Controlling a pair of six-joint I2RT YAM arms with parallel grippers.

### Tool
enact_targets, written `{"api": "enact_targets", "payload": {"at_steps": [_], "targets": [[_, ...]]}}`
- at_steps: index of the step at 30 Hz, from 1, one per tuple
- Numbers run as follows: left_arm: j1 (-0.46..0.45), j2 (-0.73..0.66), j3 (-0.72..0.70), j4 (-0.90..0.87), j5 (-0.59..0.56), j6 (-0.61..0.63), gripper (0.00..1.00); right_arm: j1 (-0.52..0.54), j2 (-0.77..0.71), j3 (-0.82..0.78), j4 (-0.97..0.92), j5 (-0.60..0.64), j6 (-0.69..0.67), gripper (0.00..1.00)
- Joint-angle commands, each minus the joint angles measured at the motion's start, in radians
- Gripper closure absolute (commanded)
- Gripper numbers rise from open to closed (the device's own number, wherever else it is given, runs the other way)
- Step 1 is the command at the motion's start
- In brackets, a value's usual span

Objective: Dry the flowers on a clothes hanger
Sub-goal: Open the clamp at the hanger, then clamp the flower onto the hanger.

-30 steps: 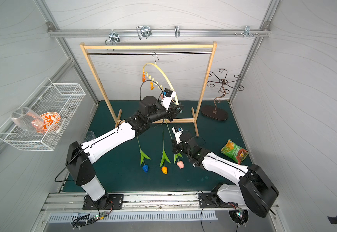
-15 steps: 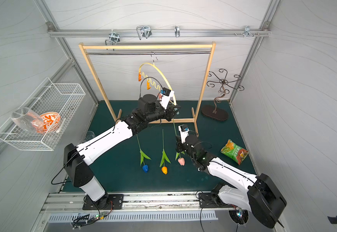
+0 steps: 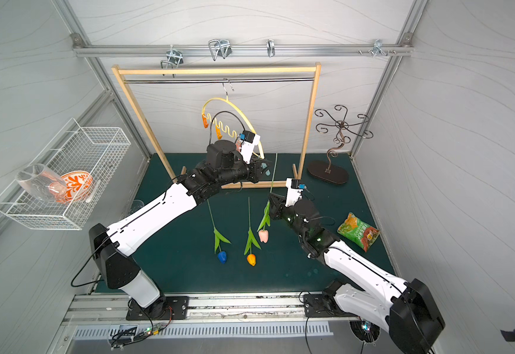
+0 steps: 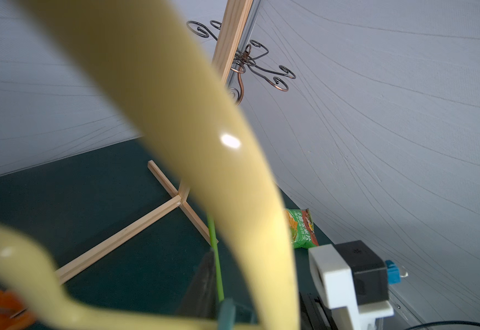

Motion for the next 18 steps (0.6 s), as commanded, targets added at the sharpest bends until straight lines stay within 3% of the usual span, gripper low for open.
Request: {"api": "enact_targets", "payload": {"at_steps": [1, 18], "targets": [[-0.004, -0.015, 0.043, 0.024, 0.005, -0.034, 0.92, 0.003, -0.018, 0.027, 0.037, -0.074, 0.071, 1.0], [-0.004, -0.005, 0.036, 0.037, 0.032, -0.036, 0.94, 0.047, -0.017, 0.102, 0.03, -0.075, 0.066, 1.0]]}}
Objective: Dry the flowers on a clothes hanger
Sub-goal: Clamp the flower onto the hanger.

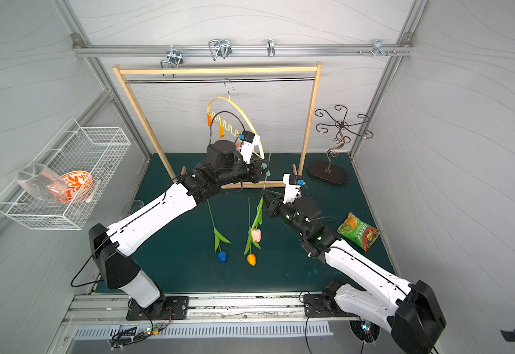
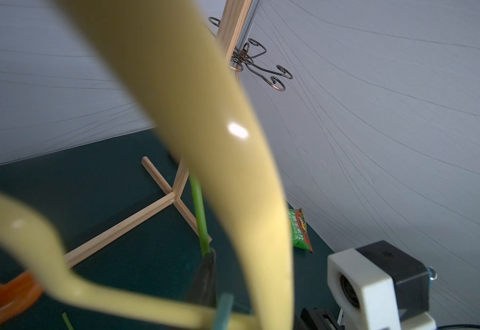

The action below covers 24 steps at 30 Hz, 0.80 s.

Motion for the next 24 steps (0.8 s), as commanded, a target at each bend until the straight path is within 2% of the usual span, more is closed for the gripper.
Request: {"api": "enact_targets", "payload": {"at_steps": [1, 10, 24], "targets": [[-0.004, -0.006, 0.037, 0.034, 0.015, -0.007, 0.94, 0.012, -0.016, 0.037, 0.018, 0.001, 0.001, 1.0], [-0.004, -0.016, 0.035, 0.03, 0.01, 0.002, 0.95, 0.011, -0.065, 0.002, -0.035, 0.118, 0.002, 1.0], [-0.005, -0.007, 0.034, 0.038, 0.01, -0.006, 0.95, 0.021, -0.059, 0.012, -0.003, 0.037, 0.0, 1.0]]}}
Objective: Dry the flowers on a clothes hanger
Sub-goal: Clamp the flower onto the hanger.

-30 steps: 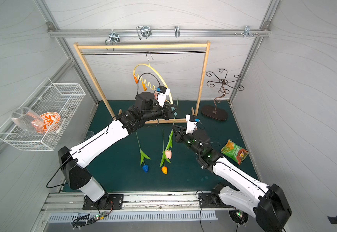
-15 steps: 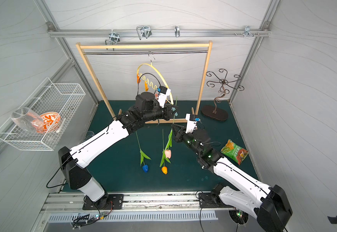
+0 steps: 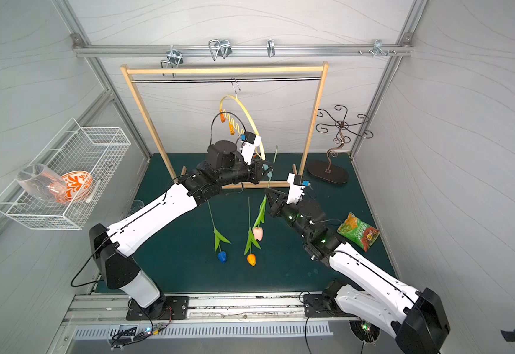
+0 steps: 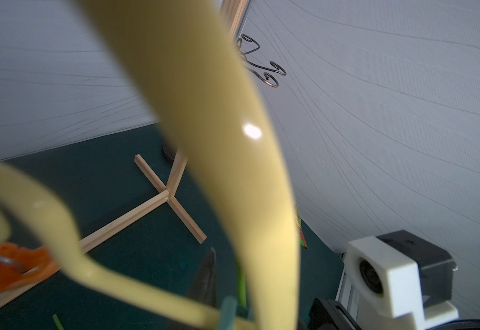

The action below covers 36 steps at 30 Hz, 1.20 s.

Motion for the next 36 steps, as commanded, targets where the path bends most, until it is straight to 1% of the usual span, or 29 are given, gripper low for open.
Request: {"api": "enact_targets", "payload": {"at_steps": [1, 7, 18, 29, 30, 31, 34, 36], "targets": [[-0.002, -0.005, 0.035, 0.039, 0.0, -0.006, 0.95, 0.009, 0.003, 0.017, 0.037, -0.038, -0.002, 1.0], [-0.002, -0.004, 0.036, 0.041, -0.002, -0.008, 0.95, 0.022, 0.028, 0.035, 0.043, -0.078, -0.011, 1.0], [-0.002, -0.005, 0.038, 0.036, -0.004, 0.006, 0.95, 0.041, -0.013, -0.028, 0.031, -0.046, -0.038, 1.0], [-0.001, -0.005, 0.037, 0.033, 0.001, 0.003, 0.94, 0.04, 0.001, 0.011, 0.009, -0.062, -0.047, 1.0], [-0.002, -0.004, 0.036, 0.032, 0.002, 0.003, 0.92, 0.041, 0.001, 0.015, 0.006, -0.061, -0.047, 1.0], [-0.002, -0.006, 0.035, 0.032, 0.005, 0.002, 0.89, 0.04, 0.003, 0.014, 0.005, -0.062, -0.048, 1.0], [-0.003, -0.011, 0.029, 0.027, 0.007, 0.008, 0.72, 0.04, 0.0, 0.015, 0.006, -0.06, -0.046, 1.0], [-0.002, -0.017, 0.022, 0.025, 0.003, 0.01, 0.65, 0.04, 0.0, 0.017, 0.006, -0.059, -0.046, 1.0]]}}
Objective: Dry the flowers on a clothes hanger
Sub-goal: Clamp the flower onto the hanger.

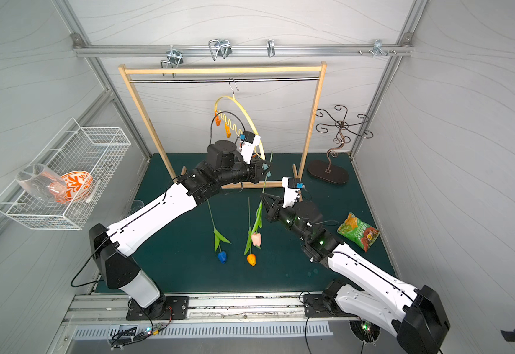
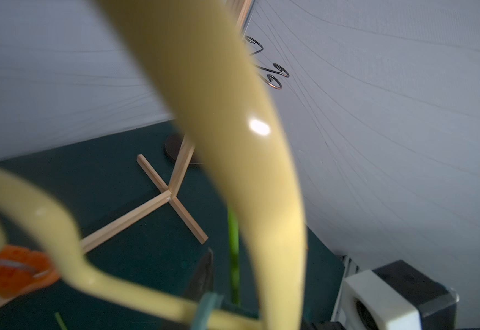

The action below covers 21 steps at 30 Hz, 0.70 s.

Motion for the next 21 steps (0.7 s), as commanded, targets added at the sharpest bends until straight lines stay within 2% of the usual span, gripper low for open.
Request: {"api": "enact_targets", "payload": {"at_steps": [1, 9, 14, 17, 21], "targets": [[-0.002, -0.023, 0.017, 0.028, 0.0, 0.009, 0.62, 0.008, -0.006, 0.038, 0.006, -0.011, -0.017, 1.0], [-0.002, -0.08, -0.055, 0.042, -0.037, 0.018, 0.29, 0.008, 0.01, 0.037, -0.025, 0.037, -0.078, 1.0], [-0.003, -0.122, -0.107, 0.024, -0.048, 0.024, 0.15, 0.008, 0.048, 0.053, -0.05, 0.055, -0.128, 1.0], [-0.004, -0.166, -0.166, 0.022, -0.072, 0.027, 0.01, 0.009, 0.08, 0.061, -0.06, 0.074, -0.154, 1.0], [-0.003, -0.221, -0.242, 0.037, -0.101, 0.029, 0.0, 0.008, 0.121, 0.089, -0.075, 0.11, -0.192, 1.0]]}}
